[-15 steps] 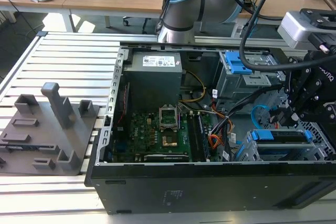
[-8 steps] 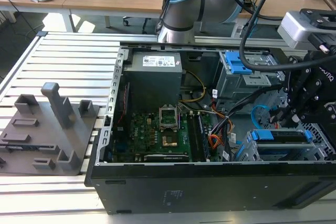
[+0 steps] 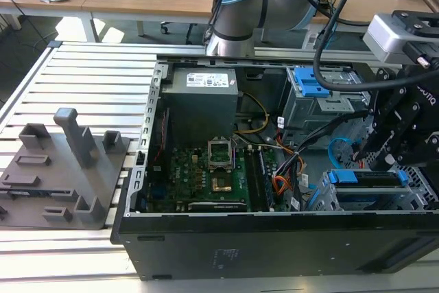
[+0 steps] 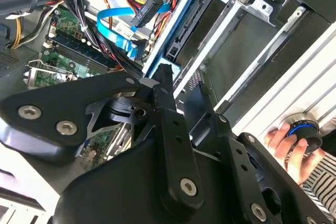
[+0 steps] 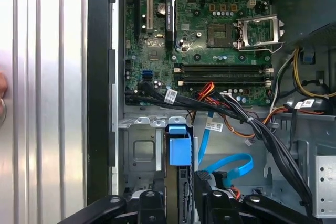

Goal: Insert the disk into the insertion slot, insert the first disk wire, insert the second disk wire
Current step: 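Insert the first disk wire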

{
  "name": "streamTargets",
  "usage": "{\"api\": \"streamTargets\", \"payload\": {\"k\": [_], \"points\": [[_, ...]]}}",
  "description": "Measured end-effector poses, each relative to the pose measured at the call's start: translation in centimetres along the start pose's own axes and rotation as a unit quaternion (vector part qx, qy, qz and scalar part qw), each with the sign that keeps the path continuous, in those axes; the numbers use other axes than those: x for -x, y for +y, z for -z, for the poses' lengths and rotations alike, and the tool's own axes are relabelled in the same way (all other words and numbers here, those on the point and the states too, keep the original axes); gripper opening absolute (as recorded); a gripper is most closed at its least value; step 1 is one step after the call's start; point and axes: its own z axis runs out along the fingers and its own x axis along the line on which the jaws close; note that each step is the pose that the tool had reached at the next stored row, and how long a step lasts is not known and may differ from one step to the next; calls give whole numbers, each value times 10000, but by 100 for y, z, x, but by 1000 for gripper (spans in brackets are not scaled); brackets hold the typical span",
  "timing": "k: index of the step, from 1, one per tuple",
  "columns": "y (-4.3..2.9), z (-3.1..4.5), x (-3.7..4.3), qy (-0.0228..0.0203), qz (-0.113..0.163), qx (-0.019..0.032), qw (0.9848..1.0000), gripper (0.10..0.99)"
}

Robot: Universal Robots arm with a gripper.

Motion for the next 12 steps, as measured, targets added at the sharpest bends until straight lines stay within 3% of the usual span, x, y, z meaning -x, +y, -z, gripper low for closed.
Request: {"api": "streamTargets", "payload": {"k": [5,12], "points": [[-68,3,63,0,0,0,10000,361],[-85,5,287,3,0,0,10000,361]]}}
